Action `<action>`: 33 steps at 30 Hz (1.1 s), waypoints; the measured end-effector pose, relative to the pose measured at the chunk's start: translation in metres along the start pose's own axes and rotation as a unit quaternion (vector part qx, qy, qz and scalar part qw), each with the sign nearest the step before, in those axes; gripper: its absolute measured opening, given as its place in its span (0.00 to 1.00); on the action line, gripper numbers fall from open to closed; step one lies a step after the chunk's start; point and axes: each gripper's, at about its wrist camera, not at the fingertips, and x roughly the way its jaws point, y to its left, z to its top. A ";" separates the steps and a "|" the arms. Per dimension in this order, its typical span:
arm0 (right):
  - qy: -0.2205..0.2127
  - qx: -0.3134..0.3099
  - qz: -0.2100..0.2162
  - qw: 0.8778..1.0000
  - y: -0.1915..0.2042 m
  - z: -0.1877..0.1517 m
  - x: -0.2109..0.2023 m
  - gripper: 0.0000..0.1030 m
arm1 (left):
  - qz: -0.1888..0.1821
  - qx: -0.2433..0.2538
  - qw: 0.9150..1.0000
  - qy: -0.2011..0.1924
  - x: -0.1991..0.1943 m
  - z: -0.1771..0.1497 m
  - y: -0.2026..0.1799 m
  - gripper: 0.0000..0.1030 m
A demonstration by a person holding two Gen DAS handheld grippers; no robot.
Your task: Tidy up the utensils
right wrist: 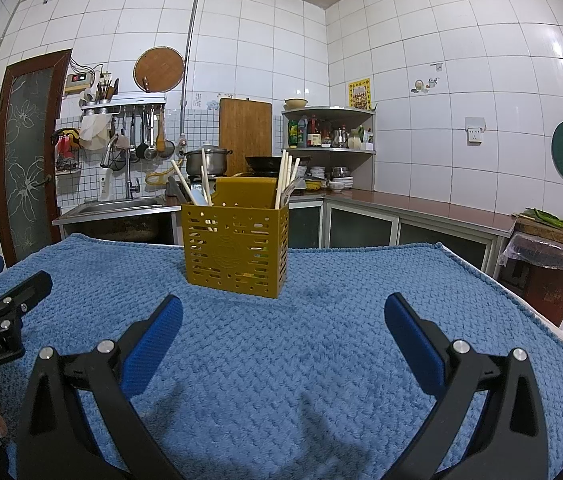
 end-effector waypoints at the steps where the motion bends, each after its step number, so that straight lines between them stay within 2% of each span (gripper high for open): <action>1: 0.000 0.000 0.000 1.000 0.000 0.000 0.000 0.96 | 0.000 0.000 1.000 0.000 0.000 0.000 0.000 0.95; 33: -0.001 -0.001 0.000 1.000 0.000 0.000 0.000 0.96 | -0.001 -0.005 1.000 0.003 0.005 -0.004 0.003 0.95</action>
